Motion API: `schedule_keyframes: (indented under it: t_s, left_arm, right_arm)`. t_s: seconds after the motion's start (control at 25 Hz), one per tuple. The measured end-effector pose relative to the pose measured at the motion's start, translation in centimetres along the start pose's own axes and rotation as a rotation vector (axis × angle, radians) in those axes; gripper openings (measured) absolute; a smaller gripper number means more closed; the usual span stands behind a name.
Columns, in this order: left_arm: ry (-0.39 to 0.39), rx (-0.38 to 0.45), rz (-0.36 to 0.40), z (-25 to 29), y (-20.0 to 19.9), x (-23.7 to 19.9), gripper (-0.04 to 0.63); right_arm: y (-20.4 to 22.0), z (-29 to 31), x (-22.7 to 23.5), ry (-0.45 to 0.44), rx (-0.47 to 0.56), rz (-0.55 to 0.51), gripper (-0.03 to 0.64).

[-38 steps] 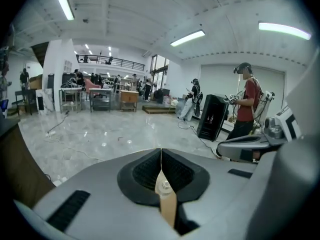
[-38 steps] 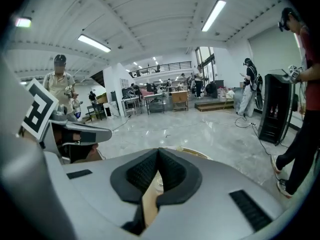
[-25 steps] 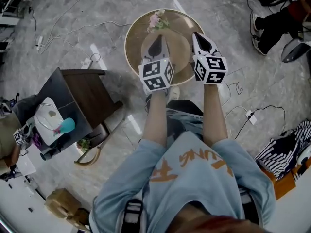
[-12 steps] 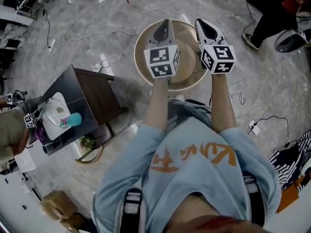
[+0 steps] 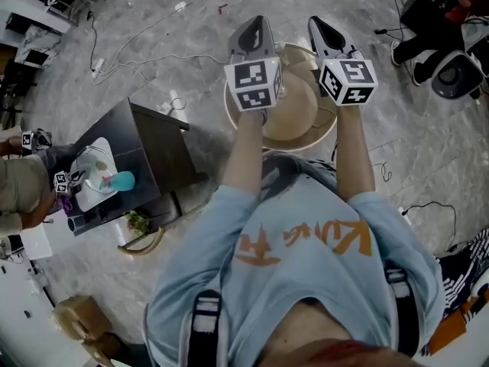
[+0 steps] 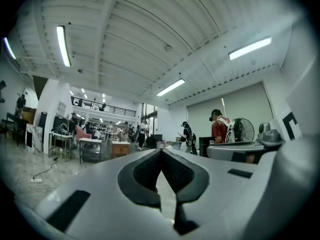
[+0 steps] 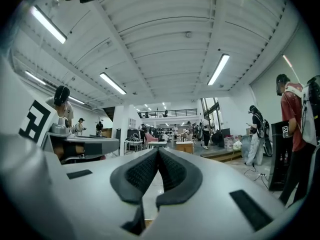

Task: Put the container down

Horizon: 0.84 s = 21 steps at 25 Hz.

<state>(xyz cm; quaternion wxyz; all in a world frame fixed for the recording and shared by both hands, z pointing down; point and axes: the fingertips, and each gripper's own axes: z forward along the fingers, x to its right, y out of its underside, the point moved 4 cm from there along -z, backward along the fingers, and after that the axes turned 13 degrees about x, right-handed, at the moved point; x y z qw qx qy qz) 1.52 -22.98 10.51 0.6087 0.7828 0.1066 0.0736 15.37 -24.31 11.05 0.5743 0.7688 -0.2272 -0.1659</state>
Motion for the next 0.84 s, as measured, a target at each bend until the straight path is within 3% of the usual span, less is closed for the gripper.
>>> schedule_keyframes:
  t_s: [0.4,0.84]
  left_arm:
    - [-0.029,0.011,0.001,0.4,0.0,-1.0,0.025]
    - [-0.011,0.019,0.003,1.3,0.3,-0.1,0.025]
  right_arm:
    - [-0.6,0.1,1.0,0.022,0.016,-0.035,0.011]
    - [-0.6,-0.4,3.5,0.078,0.015,-0.044,0.011]
